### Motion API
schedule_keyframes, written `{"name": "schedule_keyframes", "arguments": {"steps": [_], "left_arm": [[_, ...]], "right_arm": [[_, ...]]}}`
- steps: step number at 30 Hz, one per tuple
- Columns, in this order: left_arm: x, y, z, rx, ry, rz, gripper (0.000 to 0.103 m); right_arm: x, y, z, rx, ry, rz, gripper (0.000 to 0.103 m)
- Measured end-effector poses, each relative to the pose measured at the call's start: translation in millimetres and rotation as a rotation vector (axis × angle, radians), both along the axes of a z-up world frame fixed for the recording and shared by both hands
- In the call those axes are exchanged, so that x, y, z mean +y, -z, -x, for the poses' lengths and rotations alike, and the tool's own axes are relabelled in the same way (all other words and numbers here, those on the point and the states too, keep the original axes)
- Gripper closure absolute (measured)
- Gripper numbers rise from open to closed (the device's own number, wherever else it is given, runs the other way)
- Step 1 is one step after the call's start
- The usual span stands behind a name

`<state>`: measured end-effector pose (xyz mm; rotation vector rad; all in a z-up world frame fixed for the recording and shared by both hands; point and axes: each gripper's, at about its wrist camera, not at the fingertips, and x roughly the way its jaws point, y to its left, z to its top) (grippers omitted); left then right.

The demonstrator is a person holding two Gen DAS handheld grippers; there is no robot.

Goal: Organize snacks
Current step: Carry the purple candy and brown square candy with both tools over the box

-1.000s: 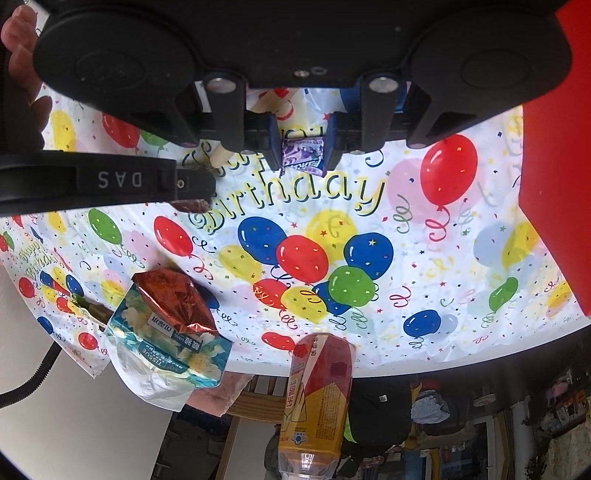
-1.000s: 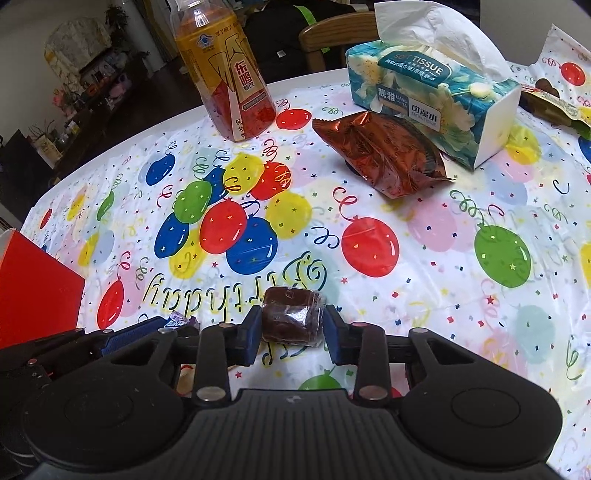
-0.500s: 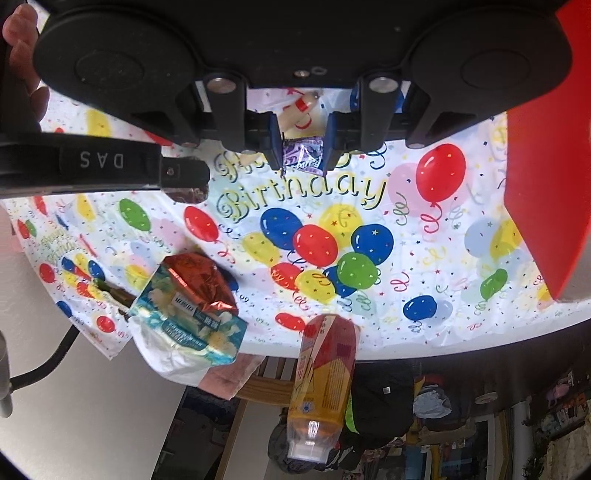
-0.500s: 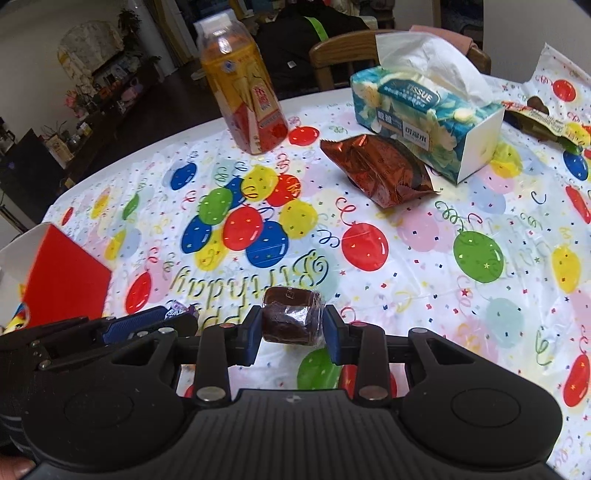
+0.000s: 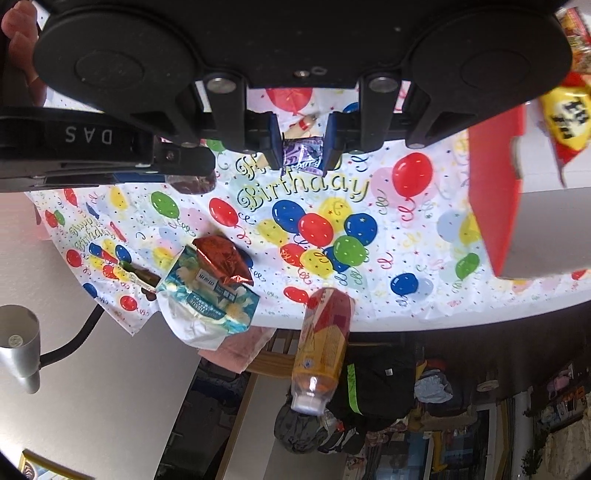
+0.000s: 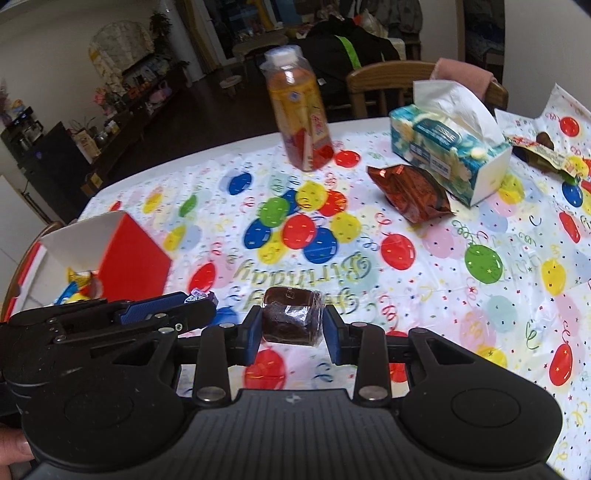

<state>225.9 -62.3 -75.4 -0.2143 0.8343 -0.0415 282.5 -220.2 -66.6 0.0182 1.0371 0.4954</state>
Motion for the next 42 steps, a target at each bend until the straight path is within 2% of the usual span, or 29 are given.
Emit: {"name": "schedule_keyframes", "arguments": {"steps": [20,31,42], "left_arm": [[76.1,-45.3,68.6,-0.053,-0.06,-0.004,0.083],[133.6,-54.5,101.0,-0.074,-0.122,-0.011,0.083],[194.9,-51.1,117.0,-0.065,-0.198,-0.033,0.083]], "right_arm": [[76.8,-48.9,59.7,-0.061,-0.097,-0.033,0.069],[139.5,-55.3,81.1,-0.073,-0.158,-0.041,0.069],[201.2,-45.5,88.3,-0.066,-0.206,-0.023,0.069]]}}
